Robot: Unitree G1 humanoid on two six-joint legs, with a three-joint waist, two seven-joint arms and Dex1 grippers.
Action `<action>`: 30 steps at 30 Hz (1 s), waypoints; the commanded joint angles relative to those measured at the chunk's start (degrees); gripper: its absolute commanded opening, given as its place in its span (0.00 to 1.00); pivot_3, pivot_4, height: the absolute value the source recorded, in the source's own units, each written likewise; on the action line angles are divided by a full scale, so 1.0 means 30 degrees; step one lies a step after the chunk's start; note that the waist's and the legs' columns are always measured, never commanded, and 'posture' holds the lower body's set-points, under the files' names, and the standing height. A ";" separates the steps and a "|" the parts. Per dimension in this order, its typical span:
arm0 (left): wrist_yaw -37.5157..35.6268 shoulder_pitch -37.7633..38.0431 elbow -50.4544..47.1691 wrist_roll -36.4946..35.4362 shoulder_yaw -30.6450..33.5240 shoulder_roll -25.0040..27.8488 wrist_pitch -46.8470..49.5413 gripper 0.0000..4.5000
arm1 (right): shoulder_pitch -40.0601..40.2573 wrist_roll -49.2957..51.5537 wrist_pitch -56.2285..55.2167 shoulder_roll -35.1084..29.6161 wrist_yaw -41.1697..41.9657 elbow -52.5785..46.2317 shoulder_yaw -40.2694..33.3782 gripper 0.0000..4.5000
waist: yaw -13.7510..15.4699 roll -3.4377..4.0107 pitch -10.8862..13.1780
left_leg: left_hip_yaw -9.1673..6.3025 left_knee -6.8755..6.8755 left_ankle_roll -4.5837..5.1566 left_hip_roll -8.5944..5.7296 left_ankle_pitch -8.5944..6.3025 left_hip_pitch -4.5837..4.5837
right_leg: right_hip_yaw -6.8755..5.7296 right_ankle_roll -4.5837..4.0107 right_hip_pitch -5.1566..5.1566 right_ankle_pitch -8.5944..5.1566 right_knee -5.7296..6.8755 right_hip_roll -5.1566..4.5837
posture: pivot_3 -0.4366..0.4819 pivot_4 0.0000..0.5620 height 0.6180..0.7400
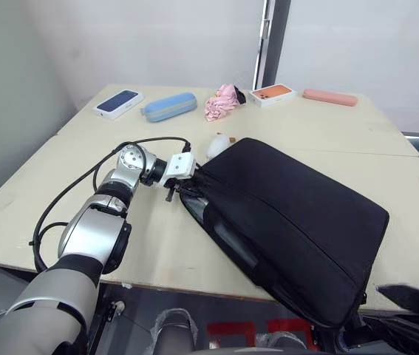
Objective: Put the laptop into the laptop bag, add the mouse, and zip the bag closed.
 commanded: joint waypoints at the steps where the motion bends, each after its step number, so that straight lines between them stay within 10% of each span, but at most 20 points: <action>1: -0.1093 -0.0199 -0.0695 -0.0300 0.0277 0.0131 0.0138 0.00 | -0.0101 -0.1112 -0.1171 0.0178 -0.0369 0.3037 0.2478 1.00 | -0.0092 -0.0015 -0.0004 | 0.0000 -0.0007 -0.0002 -0.0002 -0.0001 0.0002 | 0.0001 0.0008 0.0001 -0.0003 -0.0007 -0.0007 | 0.48 0.27 1.00; 12: -0.1326 0.1180 -0.3482 -0.1529 -0.0814 0.1555 0.0329 0.00 | -0.6835 -0.3448 -0.1195 -0.1778 -0.4548 1.2755 0.9930 1.00 | -0.0540 0.0061 -0.0013 | -0.0019 -0.0044 -0.0003 -0.0088 0.0002 -0.0004 | -0.0023 0.0012 0.0011 0.0005 0.0015 -0.0008 | 0.48 0.27 1.00; 28: -0.1322 0.2377 -0.5557 -0.2562 -0.0650 0.1930 0.1711 0.00 | -1.4038 -0.6111 -0.0783 -0.1423 -0.4547 1.6048 1.4639 1.00 | -0.1014 0.0068 -0.0054 | -0.0023 0.0067 0.0018 -0.0054 0.0005 0.0097 | -0.0014 -0.0033 0.0149 0.0026 0.0108 0.0010 | 0.48 0.27 1.00; 30: -0.1287 0.2475 -0.5945 -0.2602 -0.0625 0.1909 0.1989 0.00 | -1.4868 -0.6472 -0.0724 -0.1463 -0.4390 1.6299 1.5013 0.88 | -0.0979 0.0070 -0.0056 | -0.0024 0.0077 0.0018 -0.0052 0.0005 0.0095 | -0.0016 -0.0037 0.0149 0.0029 0.0118 0.0012 | 0.48 0.27 1.00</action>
